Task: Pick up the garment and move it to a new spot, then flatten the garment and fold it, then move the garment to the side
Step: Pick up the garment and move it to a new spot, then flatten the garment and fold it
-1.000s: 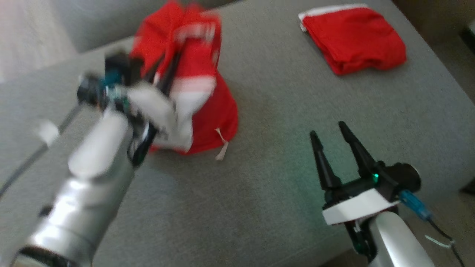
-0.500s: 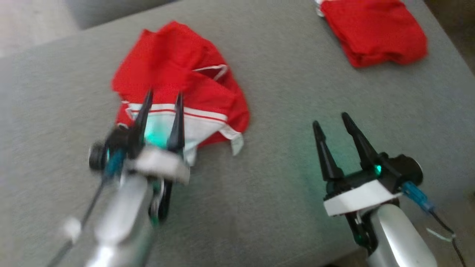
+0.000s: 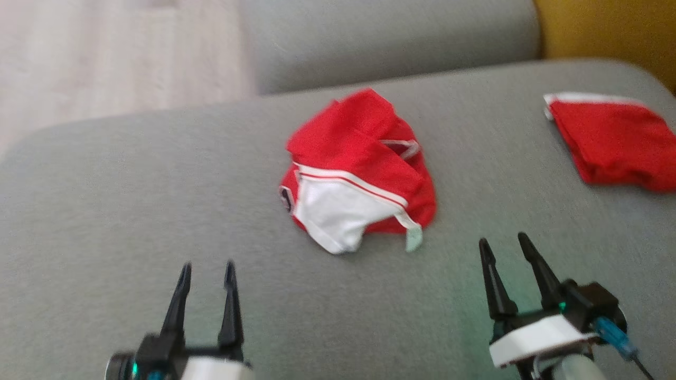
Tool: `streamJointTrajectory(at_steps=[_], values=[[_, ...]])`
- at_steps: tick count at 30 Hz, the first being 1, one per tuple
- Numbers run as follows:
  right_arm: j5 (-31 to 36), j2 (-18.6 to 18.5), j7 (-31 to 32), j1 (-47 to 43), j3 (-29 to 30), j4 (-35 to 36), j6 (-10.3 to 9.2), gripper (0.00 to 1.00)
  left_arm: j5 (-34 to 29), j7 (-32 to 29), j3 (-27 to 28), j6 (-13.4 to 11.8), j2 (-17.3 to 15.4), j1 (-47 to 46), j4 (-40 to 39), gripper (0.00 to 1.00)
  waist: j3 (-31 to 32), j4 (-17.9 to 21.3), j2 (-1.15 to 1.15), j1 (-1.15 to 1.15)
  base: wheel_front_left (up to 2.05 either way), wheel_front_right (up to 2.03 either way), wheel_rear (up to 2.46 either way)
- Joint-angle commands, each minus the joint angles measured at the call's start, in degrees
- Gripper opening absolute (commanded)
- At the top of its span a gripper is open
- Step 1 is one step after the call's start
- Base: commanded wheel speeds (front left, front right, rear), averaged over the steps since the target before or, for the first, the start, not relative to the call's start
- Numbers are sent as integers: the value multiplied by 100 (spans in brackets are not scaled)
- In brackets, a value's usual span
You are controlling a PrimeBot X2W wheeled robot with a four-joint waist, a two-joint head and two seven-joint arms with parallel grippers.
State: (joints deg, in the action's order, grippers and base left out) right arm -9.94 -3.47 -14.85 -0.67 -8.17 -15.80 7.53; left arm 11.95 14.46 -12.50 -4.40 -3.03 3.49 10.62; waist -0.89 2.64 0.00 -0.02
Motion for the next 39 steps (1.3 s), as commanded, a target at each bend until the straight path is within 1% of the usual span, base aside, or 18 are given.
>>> streamJointTrajectory(at_steps=[1, 8, 17, 32, 39], values=[[-34, -4, -15, 82, -89, 190, -4, 100, -24, 53, 220, -46, 11, -91, -228, 100, 400, -399, 0, 2, 0, 0, 0], [-48, 24, -15, -252, 151, 361, -4, 100, -90, 53, 207, -225, 14, 376, -546, 100, 542, -627, 0, 2, 0, 0, 0], [25, 48, -15, -322, 236, 389, -4, 100, -223, 53, 80, -238, 14, 419, -579, 100, 504, -737, 0, 2, 0, 0, 0], [31, 57, -15, -305, 169, 335, -4, 100, -279, 53, 109, -272, 15, 417, -550, 100, 440, -729, 0, 2, 0, 0, 0], [13, 58, -15, -246, 59, 328, -4, 100, -360, 53, 32, -268, 15, 370, -571, 100, 358, -595, 0, 2, 0, 0, 0]])
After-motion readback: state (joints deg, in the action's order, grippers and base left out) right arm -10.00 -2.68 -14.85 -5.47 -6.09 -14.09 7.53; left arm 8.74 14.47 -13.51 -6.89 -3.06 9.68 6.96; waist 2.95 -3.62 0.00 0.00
